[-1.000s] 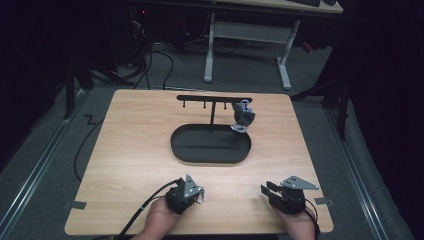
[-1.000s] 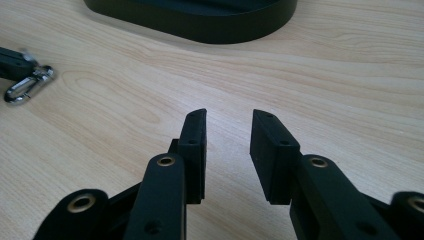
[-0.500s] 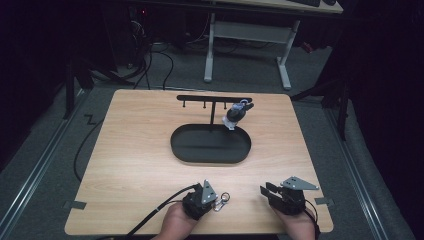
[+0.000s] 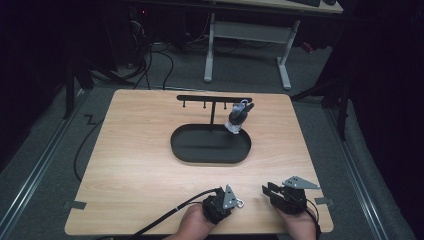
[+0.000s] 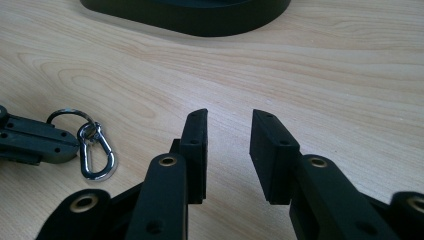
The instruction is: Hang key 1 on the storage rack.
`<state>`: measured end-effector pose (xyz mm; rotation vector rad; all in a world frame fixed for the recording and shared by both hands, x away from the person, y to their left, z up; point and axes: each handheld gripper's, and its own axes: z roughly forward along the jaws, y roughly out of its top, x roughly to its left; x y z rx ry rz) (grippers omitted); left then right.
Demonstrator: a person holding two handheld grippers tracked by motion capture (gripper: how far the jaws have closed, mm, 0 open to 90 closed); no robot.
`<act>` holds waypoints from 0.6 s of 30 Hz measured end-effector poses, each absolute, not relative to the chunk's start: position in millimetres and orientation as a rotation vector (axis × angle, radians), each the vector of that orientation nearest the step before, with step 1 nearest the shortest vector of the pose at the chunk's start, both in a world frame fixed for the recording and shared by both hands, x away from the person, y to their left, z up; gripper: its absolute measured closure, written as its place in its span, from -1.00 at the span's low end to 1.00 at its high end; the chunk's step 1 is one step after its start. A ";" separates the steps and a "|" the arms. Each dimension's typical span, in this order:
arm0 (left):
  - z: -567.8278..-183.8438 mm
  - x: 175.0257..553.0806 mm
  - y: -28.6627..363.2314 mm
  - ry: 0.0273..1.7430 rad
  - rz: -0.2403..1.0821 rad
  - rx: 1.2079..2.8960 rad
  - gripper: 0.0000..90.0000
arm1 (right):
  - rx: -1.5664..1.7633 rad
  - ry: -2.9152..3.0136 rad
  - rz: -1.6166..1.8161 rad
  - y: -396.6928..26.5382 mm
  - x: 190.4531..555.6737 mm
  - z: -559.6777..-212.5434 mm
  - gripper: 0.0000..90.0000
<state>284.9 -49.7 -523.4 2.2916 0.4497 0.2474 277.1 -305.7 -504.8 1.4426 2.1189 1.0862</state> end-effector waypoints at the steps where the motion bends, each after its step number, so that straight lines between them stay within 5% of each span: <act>1: -522.7 283.0 -43.9 0.451 0.245 2.287 1.00 | 1.443 2.119 1.088 -305.8 277.2 -505.1 0.54; 18: -512.1 321.9 157.8 0.865 0.541 2.148 0.86 | 1.430 2.147 1.033 -298.3 278.6 -508.9 0.53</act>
